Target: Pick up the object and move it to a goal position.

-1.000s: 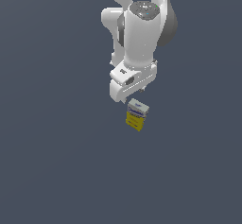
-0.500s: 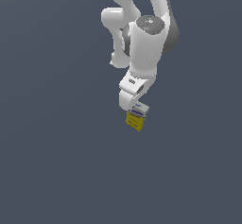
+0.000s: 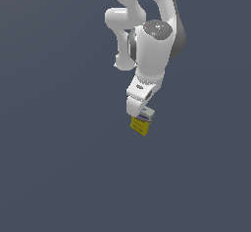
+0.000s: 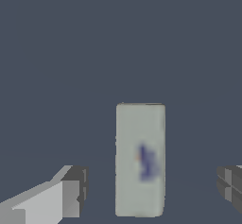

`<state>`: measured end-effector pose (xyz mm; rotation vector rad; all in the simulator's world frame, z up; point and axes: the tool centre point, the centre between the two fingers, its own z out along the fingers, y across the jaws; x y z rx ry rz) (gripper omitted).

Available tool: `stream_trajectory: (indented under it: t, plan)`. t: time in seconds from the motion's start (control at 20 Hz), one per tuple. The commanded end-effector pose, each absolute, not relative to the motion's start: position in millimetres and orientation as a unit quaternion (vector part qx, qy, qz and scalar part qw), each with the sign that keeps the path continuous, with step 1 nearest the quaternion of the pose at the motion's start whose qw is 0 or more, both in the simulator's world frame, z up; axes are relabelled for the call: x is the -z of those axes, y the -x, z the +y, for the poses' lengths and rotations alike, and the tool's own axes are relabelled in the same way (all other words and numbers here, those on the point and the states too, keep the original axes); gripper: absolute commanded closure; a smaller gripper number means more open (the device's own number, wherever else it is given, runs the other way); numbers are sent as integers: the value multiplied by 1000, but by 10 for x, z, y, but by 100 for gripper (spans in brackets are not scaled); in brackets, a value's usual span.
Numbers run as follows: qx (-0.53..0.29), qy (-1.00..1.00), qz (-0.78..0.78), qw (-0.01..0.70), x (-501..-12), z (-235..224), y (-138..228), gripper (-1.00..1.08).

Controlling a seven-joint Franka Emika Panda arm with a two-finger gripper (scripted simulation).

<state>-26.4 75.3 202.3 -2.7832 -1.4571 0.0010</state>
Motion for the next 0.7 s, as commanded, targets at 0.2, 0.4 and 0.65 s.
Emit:
stream_trajectory:
  t: [0.2,0.4,0.65]
  plan:
    - [0,886,-464,0,-1907,755,268,-92]
    - [0,885,-465,0,-1708,756,275,-92]
    - [0,885,-466,0,-1544,756,272,-92]
